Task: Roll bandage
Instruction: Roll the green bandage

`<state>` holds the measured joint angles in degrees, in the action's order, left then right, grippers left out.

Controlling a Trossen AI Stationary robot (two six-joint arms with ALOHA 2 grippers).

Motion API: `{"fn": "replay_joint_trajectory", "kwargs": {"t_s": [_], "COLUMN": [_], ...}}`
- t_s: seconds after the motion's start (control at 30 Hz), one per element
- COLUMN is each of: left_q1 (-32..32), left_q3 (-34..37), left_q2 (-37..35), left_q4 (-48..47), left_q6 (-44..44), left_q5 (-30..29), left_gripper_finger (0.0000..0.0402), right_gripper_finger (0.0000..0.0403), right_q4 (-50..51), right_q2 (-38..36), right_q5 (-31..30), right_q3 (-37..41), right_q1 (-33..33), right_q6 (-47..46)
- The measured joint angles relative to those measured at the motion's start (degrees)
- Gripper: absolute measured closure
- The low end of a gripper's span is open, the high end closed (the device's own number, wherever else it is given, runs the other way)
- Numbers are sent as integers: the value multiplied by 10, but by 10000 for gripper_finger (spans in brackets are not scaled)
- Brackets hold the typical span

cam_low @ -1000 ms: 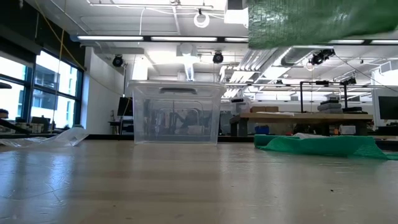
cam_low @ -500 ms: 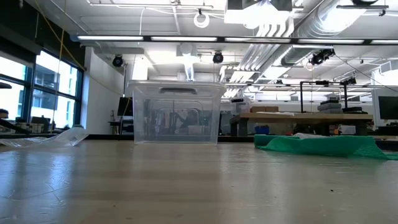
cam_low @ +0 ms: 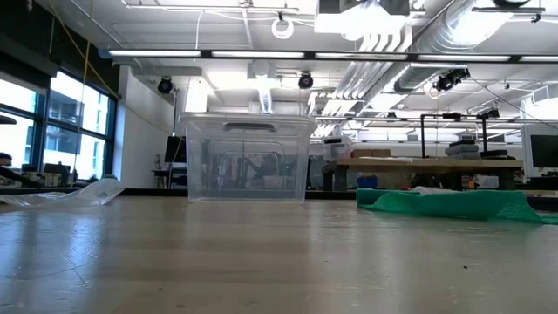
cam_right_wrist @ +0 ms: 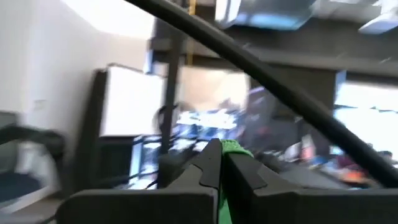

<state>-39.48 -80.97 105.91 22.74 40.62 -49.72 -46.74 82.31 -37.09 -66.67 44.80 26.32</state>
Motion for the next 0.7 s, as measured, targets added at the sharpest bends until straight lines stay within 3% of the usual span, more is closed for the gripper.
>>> {"fn": "replay_joint_trajectory", "kwargs": {"t_s": [0.1,0.3,0.4,0.6,0.7], "left_q1": [-3,-3,-1,13,20], "left_q3": [0,-1,-1,-1,-1], "left_q2": [0,-1,-1,-1,-1], "left_q4": [-3,-18,-18,-26,-27], "left_q6": [-13,-29,-28,-44,-45], "left_q5": [12,7,6,-17,-18], "left_gripper_finger": [398,398,398,398,398], "right_gripper_finger": [402,402,402,402,402], "right_q4": [-21,-21,-20,-16,13], "right_q2": [-17,-48,-54,-57,-55], "right_q5": [-5,27,86,259,287], "right_q3": [0,0,0,0,0], "right_q1": [0,0,0,-2,-2], "right_q6": [25,-19,-55,-175,-212]}}
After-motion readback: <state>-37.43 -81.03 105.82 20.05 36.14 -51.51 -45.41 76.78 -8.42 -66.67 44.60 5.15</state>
